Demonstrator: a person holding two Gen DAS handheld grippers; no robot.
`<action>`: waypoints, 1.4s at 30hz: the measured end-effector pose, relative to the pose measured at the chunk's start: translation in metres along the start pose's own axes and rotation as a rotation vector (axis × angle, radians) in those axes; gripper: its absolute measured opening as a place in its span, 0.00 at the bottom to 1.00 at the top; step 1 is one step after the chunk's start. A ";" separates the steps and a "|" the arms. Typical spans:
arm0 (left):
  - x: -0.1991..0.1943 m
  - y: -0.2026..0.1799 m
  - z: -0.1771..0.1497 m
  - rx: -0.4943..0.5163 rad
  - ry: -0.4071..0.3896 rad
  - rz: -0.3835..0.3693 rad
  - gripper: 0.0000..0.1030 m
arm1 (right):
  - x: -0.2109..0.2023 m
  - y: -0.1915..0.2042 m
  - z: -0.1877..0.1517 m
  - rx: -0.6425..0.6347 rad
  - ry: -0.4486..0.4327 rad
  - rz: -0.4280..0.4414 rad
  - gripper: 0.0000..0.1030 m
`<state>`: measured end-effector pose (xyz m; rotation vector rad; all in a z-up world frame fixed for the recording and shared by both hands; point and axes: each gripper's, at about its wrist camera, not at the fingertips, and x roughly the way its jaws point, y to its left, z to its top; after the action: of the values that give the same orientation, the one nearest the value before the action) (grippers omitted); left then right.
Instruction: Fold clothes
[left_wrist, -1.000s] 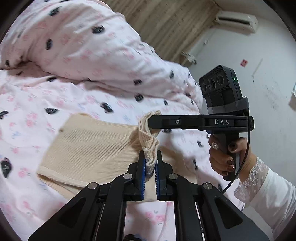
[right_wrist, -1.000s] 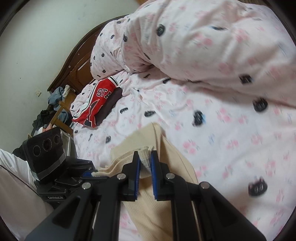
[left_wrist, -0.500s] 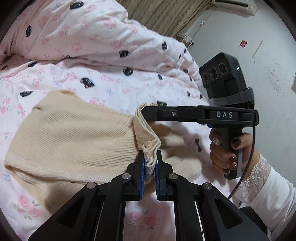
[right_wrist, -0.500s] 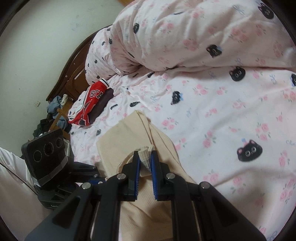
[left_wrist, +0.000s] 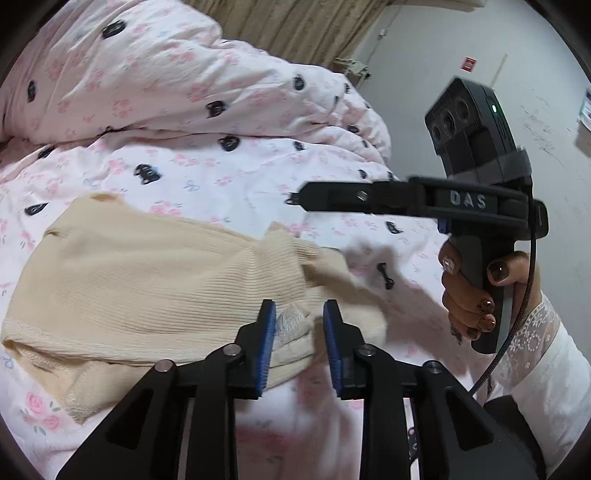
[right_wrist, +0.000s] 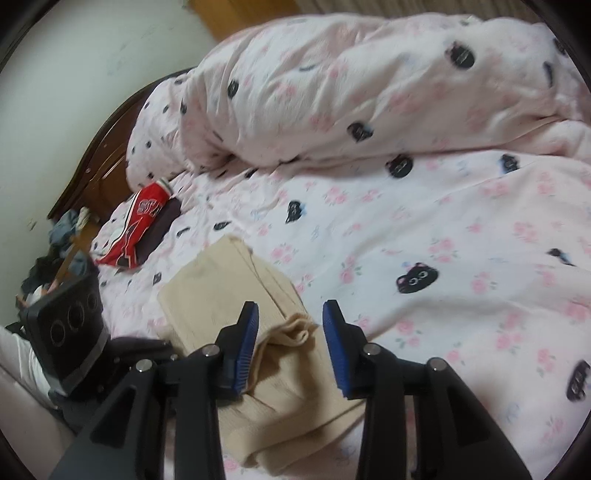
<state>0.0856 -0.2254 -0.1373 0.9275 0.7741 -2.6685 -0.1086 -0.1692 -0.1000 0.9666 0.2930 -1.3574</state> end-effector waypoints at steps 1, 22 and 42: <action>0.000 -0.002 0.000 0.007 0.007 -0.020 0.25 | -0.002 0.004 0.000 0.000 -0.008 -0.020 0.37; -0.046 0.107 0.042 -0.135 -0.004 0.215 0.27 | 0.035 0.056 -0.008 -0.003 0.048 -0.025 0.45; -0.042 0.115 0.035 -0.144 0.020 0.263 0.27 | 0.015 0.062 -0.027 -0.111 0.111 -0.074 0.48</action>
<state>0.1415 -0.3404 -0.1347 0.9486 0.7782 -2.3490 -0.0392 -0.1653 -0.1010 0.9471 0.4880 -1.3425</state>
